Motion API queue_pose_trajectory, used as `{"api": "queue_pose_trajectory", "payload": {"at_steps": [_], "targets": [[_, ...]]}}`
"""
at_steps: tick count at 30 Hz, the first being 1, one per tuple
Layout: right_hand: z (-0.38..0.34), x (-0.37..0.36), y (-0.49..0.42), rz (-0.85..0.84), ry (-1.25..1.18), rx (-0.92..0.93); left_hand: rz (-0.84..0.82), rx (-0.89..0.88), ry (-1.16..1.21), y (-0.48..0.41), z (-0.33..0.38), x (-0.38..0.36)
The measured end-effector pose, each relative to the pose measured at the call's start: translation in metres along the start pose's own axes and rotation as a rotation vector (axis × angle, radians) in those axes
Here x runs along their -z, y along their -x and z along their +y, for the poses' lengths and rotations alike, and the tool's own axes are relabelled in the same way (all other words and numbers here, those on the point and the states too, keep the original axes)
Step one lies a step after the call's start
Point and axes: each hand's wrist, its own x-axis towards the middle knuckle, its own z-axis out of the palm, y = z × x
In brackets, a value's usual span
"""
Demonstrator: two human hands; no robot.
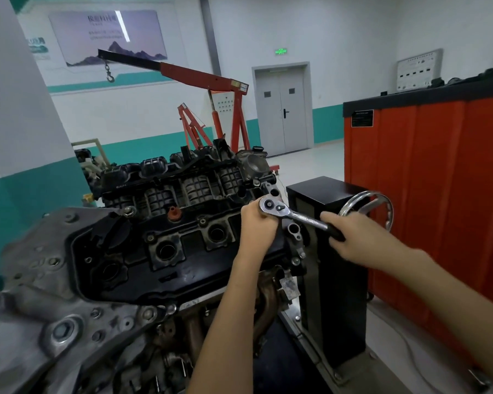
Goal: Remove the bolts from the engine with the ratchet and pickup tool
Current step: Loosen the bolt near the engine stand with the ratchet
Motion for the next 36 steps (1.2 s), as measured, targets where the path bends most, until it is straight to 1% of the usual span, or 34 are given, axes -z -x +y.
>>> {"api": "queue_pose_trajectory", "payload": {"at_steps": [1, 3, 5, 6, 8, 9, 11, 13, 14, 16, 18, 19, 20, 21, 22, 25, 26, 28, 30, 32, 34, 36], "targets": [[-0.009, -0.013, 0.012, 0.019, -0.139, -0.060, 0.028, -0.005, 0.012, 0.002, 0.000, -0.002], [-0.040, -0.040, 0.038, 0.039, -0.522, -0.199, 0.071, -0.031, 0.029, 0.005, 0.000, -0.009], [-0.079, -0.066, 0.048, 0.111, -0.809, -0.299, 0.099, -0.058, 0.007, 0.004, -0.002, -0.014], [-0.097, -0.077, 0.046, 0.132, -0.897, -0.331, 0.110, -0.071, -0.012, 0.003, -0.003, -0.014], [-0.121, -0.088, 0.042, 0.140, -0.982, -0.352, 0.099, -0.090, -0.052, 0.000, -0.003, -0.011], [-0.123, -0.087, 0.041, 0.135, -0.989, -0.344, 0.074, -0.100, -0.074, 0.000, -0.001, -0.007], [-0.101, -0.076, 0.042, 0.087, -0.938, -0.291, 0.000, -0.116, -0.084, -0.001, 0.000, -0.001], [-0.061, -0.054, 0.043, -0.016, -0.776, -0.190, -0.063, -0.085, -0.068, -0.002, 0.001, 0.001], [-0.038, -0.040, 0.038, -0.057, -0.632, -0.134, -0.078, -0.069, -0.066, -0.002, 0.001, 0.000], [0.001, -0.011, 0.014, -0.093, -0.271, -0.019, -0.087, -0.066, -0.069, -0.002, 0.002, -0.001], [0.016, 0.012, -0.010, -0.068, 0.089, 0.079, -0.064, -0.067, -0.065, -0.001, 0.003, 0.000], [0.017, 0.015, -0.016, -0.043, 0.169, 0.093, -0.038, -0.064, -0.059, 0.000, 0.002, 0.001], [0.014, 0.013, -0.016, -0.017, 0.170, 0.073, -0.013, -0.055, -0.047, 0.000, 0.001, 0.001], [0.011, 0.004, -0.011, 0.000, 0.111, 0.026, 0.005, -0.046, -0.027, 0.002, 0.000, 0.000], [0.004, -0.009, 0.001, 0.011, -0.015, -0.040, 0.019, -0.040, -0.009, 0.003, -0.001, -0.002], [-0.047, -0.052, 0.046, 0.039, -0.628, -0.250, 0.073, -0.064, -0.017, 0.007, -0.001, -0.011], [-0.070, -0.065, 0.052, 0.076, -0.796, -0.298, 0.088, -0.075, -0.037, 0.006, -0.002, -0.013], [-0.114, -0.085, 0.049, 0.160, -0.974, -0.365, 0.110, -0.098, -0.082, 0.004, -0.003, -0.014], [-0.134, -0.092, 0.043, 0.206, -1.038, -0.381, 0.110, -0.131, -0.154, 0.001, -0.002, -0.012], [-0.121, -0.087, 0.042, 0.155, -0.982, -0.372, 0.066, -0.139, -0.172, -0.001, -0.003, -0.007], [-0.083, -0.072, 0.045, 0.044, -0.856, -0.304, -0.018, -0.070, -0.106, -0.001, -0.003, -0.004], [-0.038, -0.045, 0.040, -0.072, -0.627, -0.206, -0.076, -0.012, -0.073, -0.002, -0.002, -0.004]]}}
